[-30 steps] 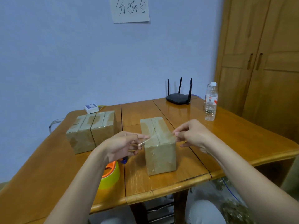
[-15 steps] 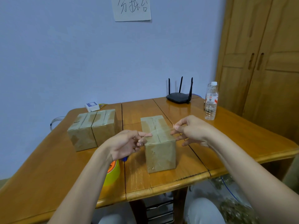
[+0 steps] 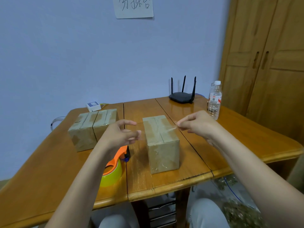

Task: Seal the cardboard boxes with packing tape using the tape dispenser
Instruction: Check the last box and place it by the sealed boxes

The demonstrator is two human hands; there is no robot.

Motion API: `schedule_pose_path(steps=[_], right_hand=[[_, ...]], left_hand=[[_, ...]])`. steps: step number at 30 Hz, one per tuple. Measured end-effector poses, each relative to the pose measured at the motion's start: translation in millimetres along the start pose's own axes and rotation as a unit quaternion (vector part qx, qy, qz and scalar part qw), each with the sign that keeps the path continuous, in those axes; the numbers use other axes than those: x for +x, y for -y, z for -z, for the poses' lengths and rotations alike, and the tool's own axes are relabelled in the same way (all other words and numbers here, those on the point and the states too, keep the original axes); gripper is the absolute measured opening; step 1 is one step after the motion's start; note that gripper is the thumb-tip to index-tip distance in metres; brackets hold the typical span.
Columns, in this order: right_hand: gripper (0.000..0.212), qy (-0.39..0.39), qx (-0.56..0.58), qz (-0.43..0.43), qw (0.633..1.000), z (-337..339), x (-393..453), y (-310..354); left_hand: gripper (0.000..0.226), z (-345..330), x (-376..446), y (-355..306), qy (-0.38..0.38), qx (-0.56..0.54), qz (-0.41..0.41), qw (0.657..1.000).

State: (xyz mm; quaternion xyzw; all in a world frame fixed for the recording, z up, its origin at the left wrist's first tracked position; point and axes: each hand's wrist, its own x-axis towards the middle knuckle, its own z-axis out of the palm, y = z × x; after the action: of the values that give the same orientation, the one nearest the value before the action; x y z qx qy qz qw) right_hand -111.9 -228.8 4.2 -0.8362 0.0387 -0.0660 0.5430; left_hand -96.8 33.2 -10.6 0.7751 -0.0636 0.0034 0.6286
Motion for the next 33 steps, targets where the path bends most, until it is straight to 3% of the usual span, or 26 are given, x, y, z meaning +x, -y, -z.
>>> schedule_pose_path(steps=[8, 14, 21, 33], right_hand=[[0.01, 0.023, 0.041, -0.012, 0.999, 3.8, -4.1, 3.9], [0.067, 0.015, 0.01, -0.021, 1.0, -1.9, 0.3, -7.8], [0.034, -0.023, -0.065, -0.016, 0.998, -7.2, 9.1, -13.5], [0.018, -0.017, -0.091, -0.02, 0.996, -11.3, 15.7, -24.9]], left_hand=[[0.038, 1.7, -6.8, -2.1, 0.011, -0.004, 0.028, 1.0], [0.039, -3.2, -3.5, 8.4, 0.021, 0.015, 0.062, 0.998], [0.037, -4.4, 3.7, 13.7, 0.028, -0.004, 0.101, 0.995], [0.038, -5.6, 9.3, 22.4, 0.049, -0.054, 0.141, 0.987]])
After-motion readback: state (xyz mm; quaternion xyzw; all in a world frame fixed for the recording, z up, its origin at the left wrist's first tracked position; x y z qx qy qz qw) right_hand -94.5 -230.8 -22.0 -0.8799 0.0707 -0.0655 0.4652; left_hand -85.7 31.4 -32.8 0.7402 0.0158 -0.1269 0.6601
